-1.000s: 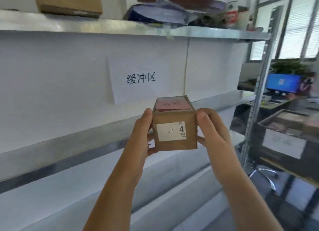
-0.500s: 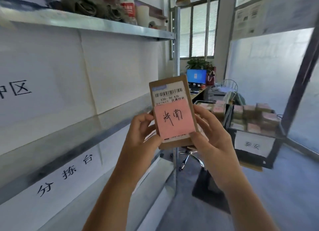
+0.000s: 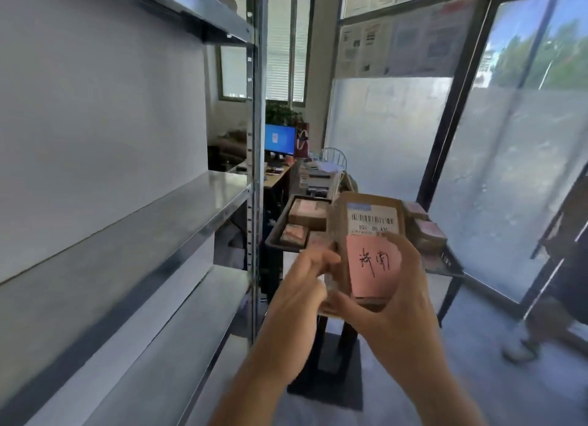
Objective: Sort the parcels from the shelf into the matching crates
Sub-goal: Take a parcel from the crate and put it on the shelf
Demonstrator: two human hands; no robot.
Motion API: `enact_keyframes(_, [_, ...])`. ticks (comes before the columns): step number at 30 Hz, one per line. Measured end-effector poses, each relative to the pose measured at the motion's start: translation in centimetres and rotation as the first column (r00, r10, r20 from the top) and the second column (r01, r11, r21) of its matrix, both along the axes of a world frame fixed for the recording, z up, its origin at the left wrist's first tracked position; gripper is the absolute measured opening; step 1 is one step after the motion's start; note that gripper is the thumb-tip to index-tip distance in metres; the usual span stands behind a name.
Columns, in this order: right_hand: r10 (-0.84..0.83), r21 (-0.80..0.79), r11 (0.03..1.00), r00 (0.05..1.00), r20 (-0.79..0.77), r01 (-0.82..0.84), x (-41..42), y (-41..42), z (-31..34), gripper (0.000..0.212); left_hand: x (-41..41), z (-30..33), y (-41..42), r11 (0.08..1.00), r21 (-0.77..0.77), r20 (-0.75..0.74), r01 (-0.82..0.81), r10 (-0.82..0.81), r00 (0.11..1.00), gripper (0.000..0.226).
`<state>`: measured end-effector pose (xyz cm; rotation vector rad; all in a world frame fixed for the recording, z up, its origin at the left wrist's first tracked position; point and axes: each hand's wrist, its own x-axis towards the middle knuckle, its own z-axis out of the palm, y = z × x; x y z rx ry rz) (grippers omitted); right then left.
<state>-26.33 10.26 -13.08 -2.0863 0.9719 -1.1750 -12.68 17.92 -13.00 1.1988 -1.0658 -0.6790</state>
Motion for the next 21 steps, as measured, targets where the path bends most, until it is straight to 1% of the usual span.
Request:
enact_keyframes(3, [-0.064, -0.021, 0.998, 0.998, -0.026, 0.063, 1.5, -3.2, -0.8, 0.093, 2.0, -0.3, -3.4, 0.992, 0.038, -0.032, 0.124, -0.123, 0.992, 0.041])
enact_keyframes(5, [-0.109, 0.005, 0.994, 0.993, -0.045, 0.109, 2.6, -6.0, -1.5, 0.09, 3.5, -0.9, -6.7, 0.985, 0.087, -0.078, 0.15, -0.144, 0.987, 0.038])
enact_keyframes(7, [-0.137, 0.06, 0.989, 0.99, -0.025, 0.138, 3.8, -9.3, -2.4, 0.085, 5.1, -1.4, -10.6, 0.978, 0.154, -0.146, 0.142, -0.12, 0.982, 0.032])
enact_keyframes(9, [-0.15, 0.092, 0.985, 0.989, 0.006, 0.148, 5.3, -13.1, -3.7, 0.081, 7.2, -2.1, -14.2, 0.977, 0.204, -0.17, 0.068, -0.033, 0.985, 0.029])
enact_keyframes(10, [-0.153, 0.111, 0.982, 0.988, 0.011, 0.151, 6.1, -15.2, -4.3, 0.081, 8.3, -2.2, -15.5, 0.98, 0.199, -0.134, 0.029, -0.002, 0.991, 0.033])
enact_keyframes(11, [-0.154, 0.132, 0.98, 0.988, 0.016, 0.151, 7.0, -17.5, -4.8, 0.08, 9.5, -2.4, -16.8, 0.983, 0.182, -0.094, -0.021, 0.038, 0.995, 0.042])
enact_keyframes(12, [-0.149, 0.153, 0.978, 0.989, 0.023, 0.144, 8.1, -19.8, -5.3, 0.08, 10.7, -2.3, -18.2, 0.981, 0.176, -0.065, -0.086, 0.099, 0.993, 0.048])
enact_keyframes(13, [-0.137, 0.168, 0.977, 0.99, 0.027, 0.13, 9.1, -22.2, -5.7, 0.081, 11.8, -2.2, -19.5, 0.973, 0.174, -0.037, -0.15, 0.158, 0.987, 0.049])
enact_keyframes(15, [-0.104, 0.183, 0.978, 0.994, 0.012, 0.101, 11.3, -27.0, -6.5, 0.08, 14.1, -1.8, -22.5, 0.944, 0.167, 0.084, -0.286, 0.275, 0.958, 0.046])
enact_keyframes(17, [-0.087, 0.225, 0.97, 0.995, -0.046, 0.095, 13.3, -31.2, -7.2, 0.078, 16.2, -1.3, -25.6, 0.898, 0.174, 0.238, -0.405, 0.36, 0.902, 0.044])
enact_keyframes(19, [-0.05, 0.253, 0.965, 0.995, -0.083, 0.07, 15.2, -34.9, -7.9, 0.076, 17.8, -1.1, -28.3, 0.866, 0.155, 0.349, -0.476, 0.403, 0.846, 0.04])
enact_keyframes(21, [-0.018, 0.273, 0.961, 0.992, -0.128, 0.053, 17.2, -38.3, -8.6, 0.077, 19.2, -1.1, -30.9, 0.852, 0.112, 0.411, -0.511, 0.428, 0.804, 0.035])
